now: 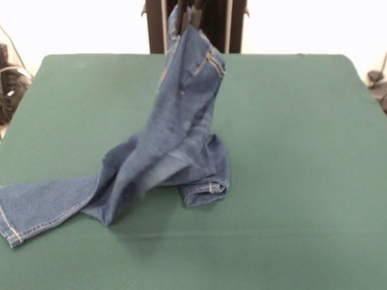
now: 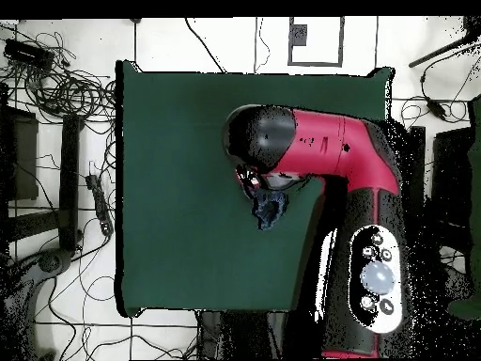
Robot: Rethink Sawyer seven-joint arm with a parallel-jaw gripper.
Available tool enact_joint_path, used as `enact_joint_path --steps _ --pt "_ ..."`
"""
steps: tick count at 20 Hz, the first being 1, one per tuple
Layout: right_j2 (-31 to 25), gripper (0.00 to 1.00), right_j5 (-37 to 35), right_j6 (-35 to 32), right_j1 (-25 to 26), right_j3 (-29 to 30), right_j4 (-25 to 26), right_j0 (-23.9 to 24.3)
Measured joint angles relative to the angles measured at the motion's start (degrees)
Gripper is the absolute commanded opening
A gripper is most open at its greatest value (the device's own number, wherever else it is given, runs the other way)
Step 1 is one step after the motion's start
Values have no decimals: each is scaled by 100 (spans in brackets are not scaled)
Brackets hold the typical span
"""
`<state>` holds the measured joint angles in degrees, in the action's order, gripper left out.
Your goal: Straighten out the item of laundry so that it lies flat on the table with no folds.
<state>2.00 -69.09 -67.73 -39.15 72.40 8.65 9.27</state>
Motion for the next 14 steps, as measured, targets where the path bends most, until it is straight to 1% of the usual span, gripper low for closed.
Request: enact_joint_path --steps 7,14 --pt "1 0 -527 0 -177 -356 -5 -14" --pt "1 0 -999 0 -200 -692 -2 -32"
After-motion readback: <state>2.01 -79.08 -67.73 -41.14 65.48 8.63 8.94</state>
